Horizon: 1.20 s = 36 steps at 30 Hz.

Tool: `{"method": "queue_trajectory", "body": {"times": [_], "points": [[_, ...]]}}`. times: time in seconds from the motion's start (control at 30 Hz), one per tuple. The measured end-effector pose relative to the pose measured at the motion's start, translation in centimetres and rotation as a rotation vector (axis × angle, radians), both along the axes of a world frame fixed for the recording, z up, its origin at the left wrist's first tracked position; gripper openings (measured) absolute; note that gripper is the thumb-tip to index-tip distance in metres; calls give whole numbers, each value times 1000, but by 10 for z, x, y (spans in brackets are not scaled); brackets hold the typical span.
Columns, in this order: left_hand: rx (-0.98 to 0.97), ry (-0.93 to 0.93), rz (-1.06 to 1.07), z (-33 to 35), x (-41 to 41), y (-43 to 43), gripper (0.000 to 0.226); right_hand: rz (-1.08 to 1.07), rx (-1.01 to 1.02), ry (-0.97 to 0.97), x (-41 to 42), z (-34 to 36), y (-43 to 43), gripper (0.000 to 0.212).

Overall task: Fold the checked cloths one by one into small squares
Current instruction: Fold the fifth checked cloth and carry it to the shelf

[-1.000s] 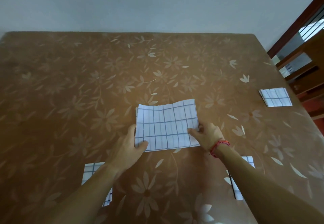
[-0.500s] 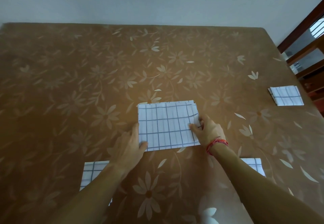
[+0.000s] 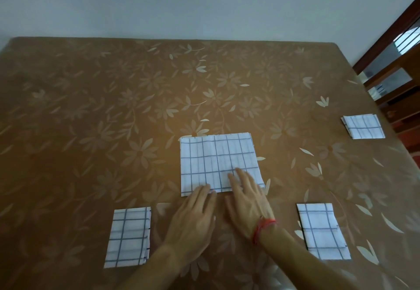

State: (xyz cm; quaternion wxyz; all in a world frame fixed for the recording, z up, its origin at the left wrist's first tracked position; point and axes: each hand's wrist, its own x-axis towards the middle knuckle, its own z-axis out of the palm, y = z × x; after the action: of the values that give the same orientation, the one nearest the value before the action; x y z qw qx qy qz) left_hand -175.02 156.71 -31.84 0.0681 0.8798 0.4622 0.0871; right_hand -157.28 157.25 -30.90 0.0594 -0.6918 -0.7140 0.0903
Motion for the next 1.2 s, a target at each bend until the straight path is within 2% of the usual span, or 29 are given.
{"method": "queue_trajectory", "body": {"times": [0.2, 0.43, 0.57, 0.83, 1.2], "points": [[-10, 95, 46, -15, 4, -5, 51, 173, -23, -21, -25, -14, -29, 55], [-40, 79, 77, -15, 3, -5, 52, 153, -104, -57, -33, -18, -27, 57], [-42, 85, 47, -17, -3, -4, 56, 213, -105, -58, -35, -16, -25, 59], [-80, 113, 112, -25, -15, -8, 56, 172, -154, -47, -36, -19, -26, 57], [-136, 160, 187, -21, -22, -12, 69, 108, -238, -63, -6, -16, -31, 69]]}}
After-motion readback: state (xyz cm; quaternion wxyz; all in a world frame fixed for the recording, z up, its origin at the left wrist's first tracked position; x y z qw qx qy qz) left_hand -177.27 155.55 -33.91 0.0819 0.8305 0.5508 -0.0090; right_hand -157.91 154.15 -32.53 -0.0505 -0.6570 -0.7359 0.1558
